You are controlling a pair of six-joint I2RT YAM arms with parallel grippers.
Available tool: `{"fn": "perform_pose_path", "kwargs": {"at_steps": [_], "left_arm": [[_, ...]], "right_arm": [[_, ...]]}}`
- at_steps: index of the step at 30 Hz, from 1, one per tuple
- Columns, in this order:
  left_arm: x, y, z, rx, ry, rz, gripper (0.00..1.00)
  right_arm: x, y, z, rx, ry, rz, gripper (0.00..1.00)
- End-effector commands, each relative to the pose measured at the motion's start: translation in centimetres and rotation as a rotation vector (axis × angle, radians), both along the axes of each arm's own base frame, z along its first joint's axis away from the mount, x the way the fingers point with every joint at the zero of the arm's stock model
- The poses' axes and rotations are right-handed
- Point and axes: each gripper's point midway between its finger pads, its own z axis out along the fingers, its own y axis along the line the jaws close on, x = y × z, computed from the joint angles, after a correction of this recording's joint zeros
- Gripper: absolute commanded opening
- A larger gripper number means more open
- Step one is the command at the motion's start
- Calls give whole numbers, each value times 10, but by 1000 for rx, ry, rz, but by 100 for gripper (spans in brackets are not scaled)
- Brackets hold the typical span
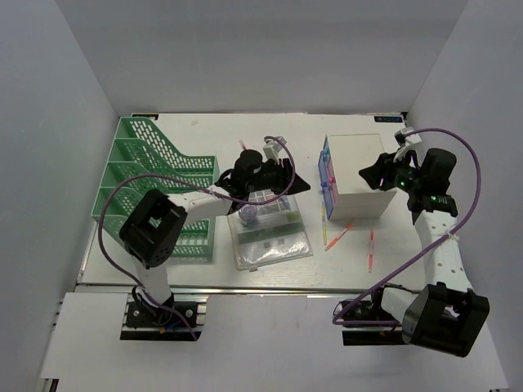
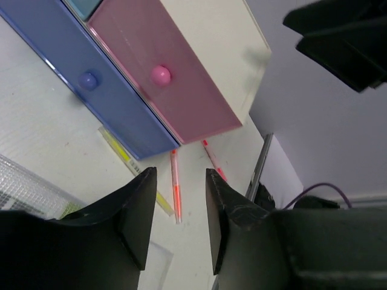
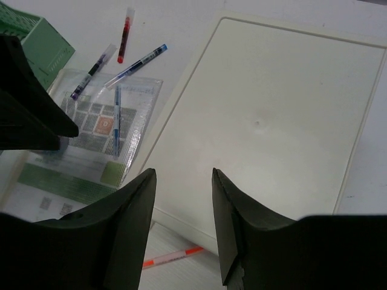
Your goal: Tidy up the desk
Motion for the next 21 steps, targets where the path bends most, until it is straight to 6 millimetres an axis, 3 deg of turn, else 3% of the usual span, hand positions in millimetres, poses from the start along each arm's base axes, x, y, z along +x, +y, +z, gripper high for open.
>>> {"fn": "perform_pose_path", "kwargs": {"at_steps": [1, 8, 21], "left_arm": [[16, -16, 29, -106, 3, 66, 47], [21, -35, 19, -100, 55, 120, 61], [41, -43, 10, -138, 154, 232, 60]], "right_arm": [[4, 3, 8, 13, -36, 15, 48], [6, -2, 2, -4, -29, -17, 46], [4, 4, 0, -3, -39, 19, 45]]}}
